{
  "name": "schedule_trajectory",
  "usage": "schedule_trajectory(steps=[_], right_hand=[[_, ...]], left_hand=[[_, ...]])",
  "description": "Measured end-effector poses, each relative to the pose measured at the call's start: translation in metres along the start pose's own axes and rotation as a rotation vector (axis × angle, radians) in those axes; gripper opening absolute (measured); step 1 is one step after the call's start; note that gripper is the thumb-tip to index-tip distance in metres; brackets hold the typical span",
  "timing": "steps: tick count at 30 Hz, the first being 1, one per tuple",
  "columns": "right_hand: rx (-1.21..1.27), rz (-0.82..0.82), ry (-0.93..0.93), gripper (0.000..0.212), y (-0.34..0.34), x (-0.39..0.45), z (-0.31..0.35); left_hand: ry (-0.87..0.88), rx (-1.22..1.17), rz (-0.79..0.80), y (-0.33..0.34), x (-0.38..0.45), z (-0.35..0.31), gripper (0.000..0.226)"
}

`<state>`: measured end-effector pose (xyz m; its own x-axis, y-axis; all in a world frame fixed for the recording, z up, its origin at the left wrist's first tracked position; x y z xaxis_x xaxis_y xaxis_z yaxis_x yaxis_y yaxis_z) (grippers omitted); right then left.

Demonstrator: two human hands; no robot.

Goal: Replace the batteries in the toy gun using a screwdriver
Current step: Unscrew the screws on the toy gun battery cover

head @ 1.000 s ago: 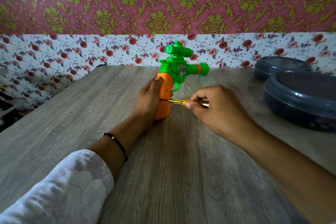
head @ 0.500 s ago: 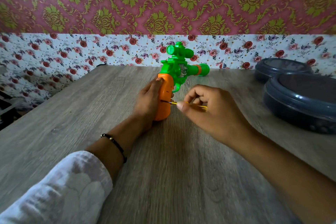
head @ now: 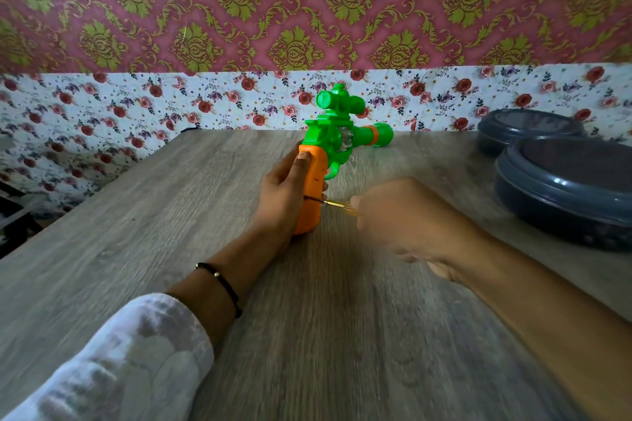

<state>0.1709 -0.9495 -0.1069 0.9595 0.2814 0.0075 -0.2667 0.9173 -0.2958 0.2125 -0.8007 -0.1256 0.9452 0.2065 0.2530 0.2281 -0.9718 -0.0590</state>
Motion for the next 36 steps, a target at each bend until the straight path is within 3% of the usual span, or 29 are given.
schedule_trajectory(steps=[3,5,13,15,19,22,26,30,36], right_hand=[[-0.480,-0.079,-0.354,0.034,0.003,-0.003,0.018],[-0.663,-0.079,-0.504,0.030,0.008,-0.008,0.025],[-0.987,-0.095,-0.824,0.013,0.019,-0.021,0.030],[-0.982,-0.112,-0.816,0.028,0.016,-0.022,0.031],[-0.879,-0.158,-0.798,0.023,0.005,-0.021,0.037],[-0.679,-0.159,-0.737,0.021,0.003,-0.019,0.039],[-0.350,-0.187,-0.637,0.027,-0.002,-0.016,0.034],[-0.424,-0.247,-0.564,0.044,-0.005,-0.013,0.029],[-0.419,-0.257,-0.604,0.031,-0.004,-0.014,0.035]], left_hand=[[-0.005,0.012,-0.001,-0.001,0.000,-0.001,0.027],[-0.020,-0.008,0.002,-0.001,-0.001,-0.001,0.019],[-0.036,-0.007,0.010,-0.002,-0.005,-0.005,0.017],[-0.044,-0.004,0.009,-0.002,-0.005,-0.004,0.018],[-0.078,-0.020,0.003,-0.003,-0.003,-0.001,0.021],[-0.118,-0.016,-0.005,-0.005,0.000,0.005,0.034],[-0.110,-0.013,0.011,-0.003,-0.003,0.004,0.033],[-0.111,-0.009,-0.007,-0.004,-0.004,0.002,0.023],[-0.110,-0.007,-0.006,-0.004,-0.002,0.005,0.025]])
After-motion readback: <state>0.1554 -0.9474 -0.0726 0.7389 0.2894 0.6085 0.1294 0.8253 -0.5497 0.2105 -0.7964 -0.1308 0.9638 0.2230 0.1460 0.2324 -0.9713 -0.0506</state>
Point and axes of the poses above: each hand's wrist, its own x-axis towards the middle knuckle, its own y-axis out of the palm, z = x × y, the point moved 6 cm from there along x, towards the middle knuckle, and after that the axes turned 11 degrees about x, right-handed, at the moved point
